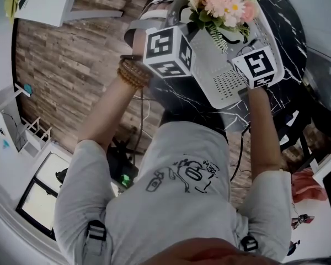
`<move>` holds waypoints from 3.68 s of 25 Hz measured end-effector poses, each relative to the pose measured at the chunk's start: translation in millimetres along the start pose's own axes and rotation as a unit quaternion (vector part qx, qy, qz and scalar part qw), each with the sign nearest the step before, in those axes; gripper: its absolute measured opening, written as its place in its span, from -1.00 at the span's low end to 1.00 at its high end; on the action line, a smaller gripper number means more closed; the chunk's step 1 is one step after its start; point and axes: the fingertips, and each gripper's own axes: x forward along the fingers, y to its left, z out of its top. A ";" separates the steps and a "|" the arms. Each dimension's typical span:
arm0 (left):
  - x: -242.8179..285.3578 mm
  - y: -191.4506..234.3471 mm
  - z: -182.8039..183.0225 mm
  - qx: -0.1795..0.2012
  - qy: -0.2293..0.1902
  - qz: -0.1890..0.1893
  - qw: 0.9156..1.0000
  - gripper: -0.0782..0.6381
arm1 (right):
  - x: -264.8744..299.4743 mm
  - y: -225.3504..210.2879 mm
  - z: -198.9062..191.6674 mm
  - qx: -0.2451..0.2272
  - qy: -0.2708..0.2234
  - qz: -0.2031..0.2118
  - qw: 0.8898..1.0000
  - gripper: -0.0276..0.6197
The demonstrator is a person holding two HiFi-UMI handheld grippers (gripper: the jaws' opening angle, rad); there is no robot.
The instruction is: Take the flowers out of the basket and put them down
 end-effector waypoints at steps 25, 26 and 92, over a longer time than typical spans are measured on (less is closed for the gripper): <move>-42.3 0.9 32.0 -0.011 -0.025 0.017 0.999 -0.14 | -32.3 14.6 40.8 -0.013 -0.023 -0.008 1.000 -0.14; -47.9 1.4 35.8 -0.009 -0.026 0.021 0.999 -0.14 | -36.1 16.4 46.1 -0.016 -0.025 -0.009 1.000 -0.14; -143.8 -171.0 390.3 0.179 -0.186 -0.031 0.966 -0.14 | -441.4 44.9 83.0 0.016 -0.051 -0.266 0.963 -0.14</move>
